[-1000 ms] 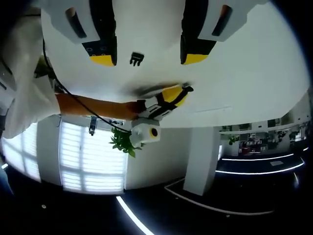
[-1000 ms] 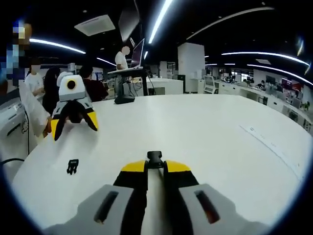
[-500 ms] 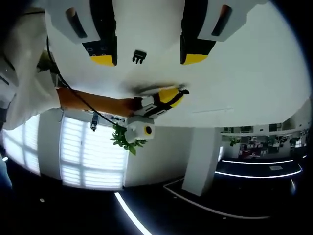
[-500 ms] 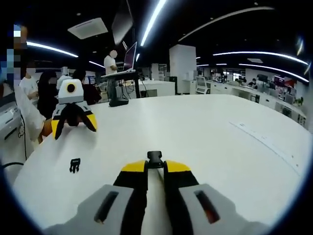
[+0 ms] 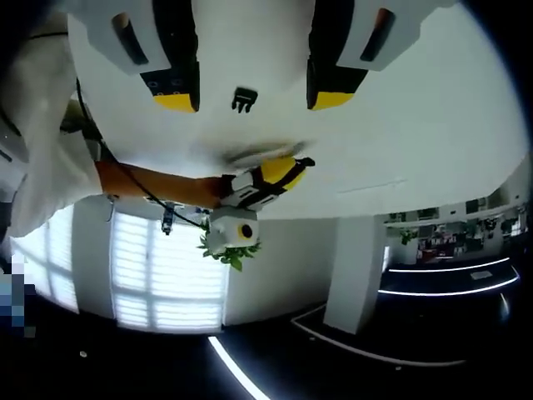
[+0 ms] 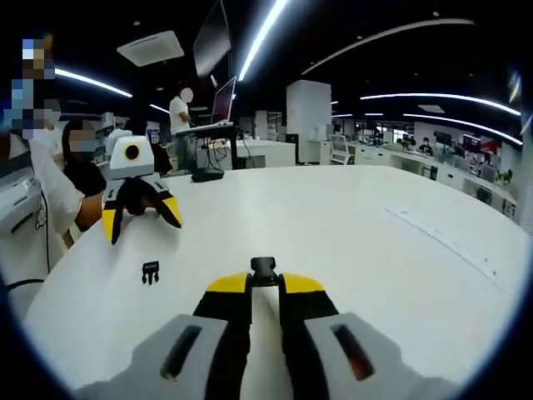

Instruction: Snap the two parts of the plastic buckle together until the buckle closes and remains connected.

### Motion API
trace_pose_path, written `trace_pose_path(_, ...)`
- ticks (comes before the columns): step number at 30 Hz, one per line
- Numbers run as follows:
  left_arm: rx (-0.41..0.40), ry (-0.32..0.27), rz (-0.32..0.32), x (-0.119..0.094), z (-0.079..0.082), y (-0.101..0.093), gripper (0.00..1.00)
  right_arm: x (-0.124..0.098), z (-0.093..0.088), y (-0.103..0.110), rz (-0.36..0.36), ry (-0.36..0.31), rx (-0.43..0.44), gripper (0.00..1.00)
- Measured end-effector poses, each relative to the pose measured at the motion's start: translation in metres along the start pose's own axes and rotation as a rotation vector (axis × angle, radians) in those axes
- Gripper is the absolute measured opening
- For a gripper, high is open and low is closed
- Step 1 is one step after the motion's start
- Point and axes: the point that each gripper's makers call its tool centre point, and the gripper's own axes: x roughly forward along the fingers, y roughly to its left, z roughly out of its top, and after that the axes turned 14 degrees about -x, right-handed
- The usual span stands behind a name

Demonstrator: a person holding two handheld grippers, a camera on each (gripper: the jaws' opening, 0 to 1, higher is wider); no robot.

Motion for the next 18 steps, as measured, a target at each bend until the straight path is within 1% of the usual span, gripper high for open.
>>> trace_pose_path(4, 0.007, 0.004, 0.001, 0.002, 0.001, 0.001, 0.52, -0.008, 0.004, 0.008, 0.005, -0.016, -0.006, 0.11)
trace_pose_path(8, 0.005, 0.011, 0.0, 0.005, 0.001, 0.001, 0.51, -0.013, 0.008, 0.012, 0.005, -0.018, -0.017, 0.11)
trace_pose_path(14, 0.013, 0.041, -0.003, 0.013, -0.002, 0.0, 0.51, -0.019, 0.014, 0.016, -0.003, -0.023, -0.037, 0.11)
trace_pose_path(18, 0.027, 0.066, -0.004, 0.017, -0.005, 0.0, 0.51, -0.021, 0.013, 0.017, -0.01, -0.023, -0.038, 0.11)
